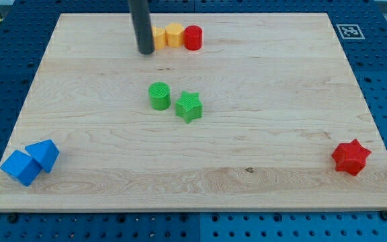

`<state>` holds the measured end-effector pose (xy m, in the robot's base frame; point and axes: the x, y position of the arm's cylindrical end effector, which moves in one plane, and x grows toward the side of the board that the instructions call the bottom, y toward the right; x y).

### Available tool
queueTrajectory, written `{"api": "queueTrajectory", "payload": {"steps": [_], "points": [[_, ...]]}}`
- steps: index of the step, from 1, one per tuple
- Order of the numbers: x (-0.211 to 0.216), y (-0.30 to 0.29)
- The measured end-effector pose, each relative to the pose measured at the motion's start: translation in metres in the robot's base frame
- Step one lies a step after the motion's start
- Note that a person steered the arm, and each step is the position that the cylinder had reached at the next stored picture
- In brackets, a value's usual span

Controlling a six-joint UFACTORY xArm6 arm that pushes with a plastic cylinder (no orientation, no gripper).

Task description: Point your arm at bottom left

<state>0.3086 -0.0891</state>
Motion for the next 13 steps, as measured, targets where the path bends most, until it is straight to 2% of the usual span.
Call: {"api": "queueTrajectory", "payload": {"steps": [3,4,6,8,10,13], "points": [[-0.001,0.027],[0.021,-0.012],[0.073,-0.127],[0.168,-0.215],[0.172,-0.216],[0.23,-0.216]]}}
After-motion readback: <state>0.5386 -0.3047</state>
